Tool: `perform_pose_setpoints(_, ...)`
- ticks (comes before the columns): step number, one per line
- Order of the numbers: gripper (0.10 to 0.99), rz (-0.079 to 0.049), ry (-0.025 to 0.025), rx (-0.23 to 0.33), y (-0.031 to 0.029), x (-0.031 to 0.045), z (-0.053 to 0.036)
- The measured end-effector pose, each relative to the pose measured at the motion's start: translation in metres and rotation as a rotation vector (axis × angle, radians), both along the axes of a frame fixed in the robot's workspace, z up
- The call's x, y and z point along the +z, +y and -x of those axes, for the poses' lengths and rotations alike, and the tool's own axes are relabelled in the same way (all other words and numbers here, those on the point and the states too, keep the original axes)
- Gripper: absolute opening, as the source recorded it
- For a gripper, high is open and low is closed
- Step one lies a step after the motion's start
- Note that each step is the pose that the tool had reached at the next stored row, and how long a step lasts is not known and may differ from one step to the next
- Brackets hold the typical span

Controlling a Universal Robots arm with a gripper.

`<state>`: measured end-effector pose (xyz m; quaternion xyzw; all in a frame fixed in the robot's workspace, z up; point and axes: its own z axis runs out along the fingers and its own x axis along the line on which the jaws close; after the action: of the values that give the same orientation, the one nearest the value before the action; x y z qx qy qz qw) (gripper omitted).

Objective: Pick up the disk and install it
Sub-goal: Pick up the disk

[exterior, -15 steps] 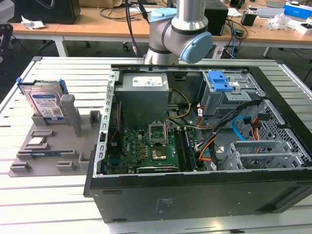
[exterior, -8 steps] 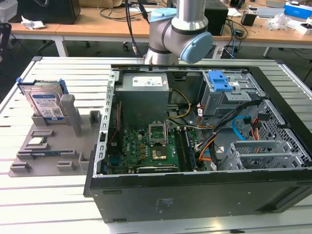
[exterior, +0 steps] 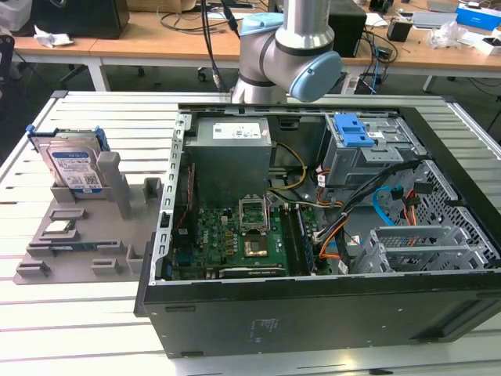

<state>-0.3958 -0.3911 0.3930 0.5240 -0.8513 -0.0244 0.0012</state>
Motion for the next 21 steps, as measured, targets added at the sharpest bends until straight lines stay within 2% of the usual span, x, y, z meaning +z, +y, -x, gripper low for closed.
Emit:
perform_pose_setpoints(9,0.106,0.0,0.0,0.154,0.0,0.0,0.0)
perform_pose_setpoints(10,0.106,0.0,0.0001,0.195,0.0,0.0,0.0)
perform_pose_setpoints(16,0.106,0.0,0.0001,0.287,0.0,0.0,0.0)
perform_pose_setpoints(19,0.106,0.0,0.0,0.37,0.0,0.0,0.0)
perform_pose_setpoints(21,0.106,0.0,0.0,0.402,0.0,0.0,0.0)
